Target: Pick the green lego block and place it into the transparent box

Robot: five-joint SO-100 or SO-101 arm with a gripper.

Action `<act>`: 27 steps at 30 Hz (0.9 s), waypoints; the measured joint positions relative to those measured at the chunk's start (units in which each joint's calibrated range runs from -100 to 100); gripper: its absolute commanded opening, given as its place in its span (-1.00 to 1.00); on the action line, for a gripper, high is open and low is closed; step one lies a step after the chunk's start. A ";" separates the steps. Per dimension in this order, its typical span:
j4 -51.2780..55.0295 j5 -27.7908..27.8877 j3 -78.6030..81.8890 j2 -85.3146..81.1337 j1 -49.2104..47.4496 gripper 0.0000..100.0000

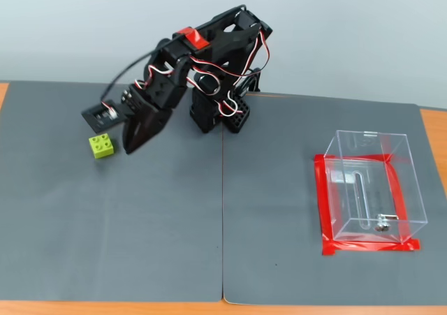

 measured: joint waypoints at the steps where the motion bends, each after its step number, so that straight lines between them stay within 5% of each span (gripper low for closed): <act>1: 0.00 0.00 0.00 0.00 1.84 -0.96; 10: 0.00 -0.34 -1.89 0.17 16.58 -0.96; 27: -0.35 -0.29 -8.17 15.12 16.51 -0.95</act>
